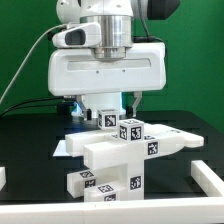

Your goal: Assemble chair

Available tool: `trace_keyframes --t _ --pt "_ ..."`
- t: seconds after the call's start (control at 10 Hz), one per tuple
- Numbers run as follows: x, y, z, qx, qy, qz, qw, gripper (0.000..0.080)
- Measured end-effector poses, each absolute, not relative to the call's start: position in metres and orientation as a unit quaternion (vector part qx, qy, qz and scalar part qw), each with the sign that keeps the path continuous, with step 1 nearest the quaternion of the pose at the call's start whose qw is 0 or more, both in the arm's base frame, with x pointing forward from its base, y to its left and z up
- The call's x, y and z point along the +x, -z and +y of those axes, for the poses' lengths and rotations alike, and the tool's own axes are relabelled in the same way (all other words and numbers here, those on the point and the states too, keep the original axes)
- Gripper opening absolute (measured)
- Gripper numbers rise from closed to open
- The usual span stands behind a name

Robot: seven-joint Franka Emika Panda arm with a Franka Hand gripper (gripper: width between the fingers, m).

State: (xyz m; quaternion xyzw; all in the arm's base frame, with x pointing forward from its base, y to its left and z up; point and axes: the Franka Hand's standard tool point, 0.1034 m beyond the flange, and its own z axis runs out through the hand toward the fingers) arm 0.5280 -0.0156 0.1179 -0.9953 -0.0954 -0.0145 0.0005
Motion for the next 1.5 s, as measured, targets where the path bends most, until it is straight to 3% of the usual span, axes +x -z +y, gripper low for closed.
trace_keyframes --t 0.2,0.3,0.4,0.9,1.5 --pt "0.5280 -0.1179 -0.0155 -0.995 0.014 -0.095 0.000 0.0385" --pt "0.5280 -0.1179 -0.0156 -0.995 0.015 -0.095 0.000 0.0385" --pt "0.5280 -0.1179 -0.0156 -0.995 0.014 -0.095 0.000 0.0286" --pt "0.5282 -0.1177 -0.0165 -0.998 0.015 -0.067 0.001 0.0286" --pt "0.5295 -0.1171 -0.0188 -0.981 0.018 0.193 0.027 0.0287"
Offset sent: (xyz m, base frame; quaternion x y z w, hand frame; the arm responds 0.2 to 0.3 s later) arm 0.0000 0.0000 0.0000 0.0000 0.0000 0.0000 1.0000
